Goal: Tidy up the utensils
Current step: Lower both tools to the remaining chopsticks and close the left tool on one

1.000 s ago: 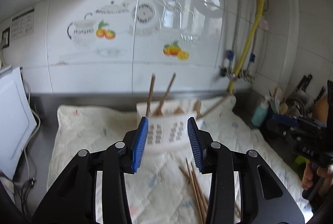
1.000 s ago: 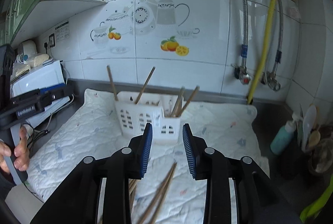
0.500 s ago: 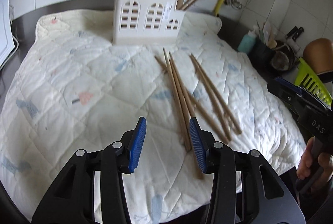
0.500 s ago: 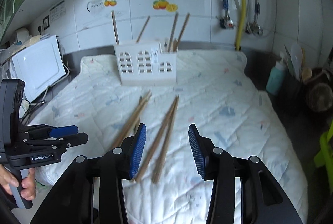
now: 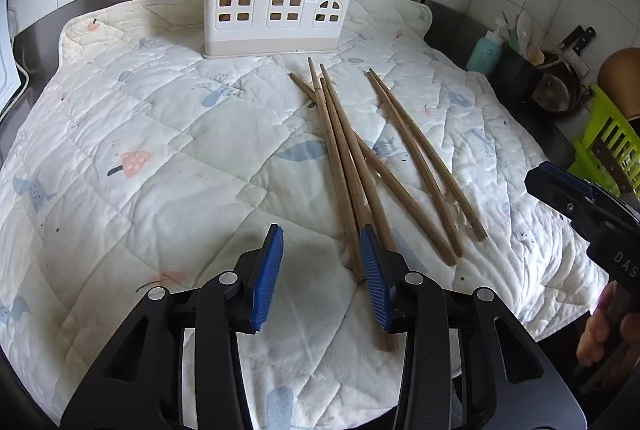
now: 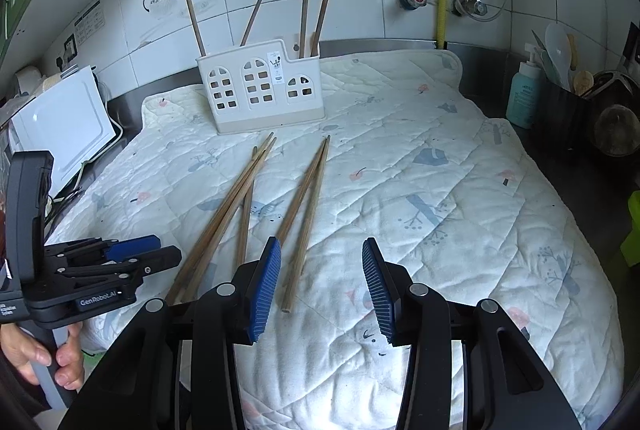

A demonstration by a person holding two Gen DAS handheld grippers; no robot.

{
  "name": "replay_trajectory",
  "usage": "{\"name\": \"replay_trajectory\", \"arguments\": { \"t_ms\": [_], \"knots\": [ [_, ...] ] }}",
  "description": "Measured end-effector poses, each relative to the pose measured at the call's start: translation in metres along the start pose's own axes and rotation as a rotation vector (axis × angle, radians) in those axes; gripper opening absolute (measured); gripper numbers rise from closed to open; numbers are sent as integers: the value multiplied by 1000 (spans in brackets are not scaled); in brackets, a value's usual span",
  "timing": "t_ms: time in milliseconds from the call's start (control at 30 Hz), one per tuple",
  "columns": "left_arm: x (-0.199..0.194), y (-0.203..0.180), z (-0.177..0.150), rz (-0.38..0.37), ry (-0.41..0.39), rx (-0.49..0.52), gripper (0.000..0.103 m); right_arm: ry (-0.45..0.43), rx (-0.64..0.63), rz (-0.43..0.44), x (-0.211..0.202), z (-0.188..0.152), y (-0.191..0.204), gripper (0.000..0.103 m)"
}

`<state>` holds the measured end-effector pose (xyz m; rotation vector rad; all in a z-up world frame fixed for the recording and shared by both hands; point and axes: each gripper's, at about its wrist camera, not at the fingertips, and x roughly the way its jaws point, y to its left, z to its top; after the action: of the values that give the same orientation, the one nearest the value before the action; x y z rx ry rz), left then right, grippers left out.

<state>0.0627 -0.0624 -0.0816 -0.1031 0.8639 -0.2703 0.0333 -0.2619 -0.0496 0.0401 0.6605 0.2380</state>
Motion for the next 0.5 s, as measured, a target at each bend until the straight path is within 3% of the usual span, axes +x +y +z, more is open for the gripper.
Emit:
{"name": "replay_trajectory", "arguments": {
  "t_ms": [133, 367, 500],
  "knots": [
    [5, -4, -1, -4, 9, 10, 39, 4, 8, 2, 1, 0, -3, 42],
    [10, -8, 1, 78, 10, 32, 40, 18, 18, 10, 6, -1, -3, 42],
    [13, -11, 2, 75, 23, 30, 40, 15, 19, 14, 5, -2, -3, 42]
  ]
}}
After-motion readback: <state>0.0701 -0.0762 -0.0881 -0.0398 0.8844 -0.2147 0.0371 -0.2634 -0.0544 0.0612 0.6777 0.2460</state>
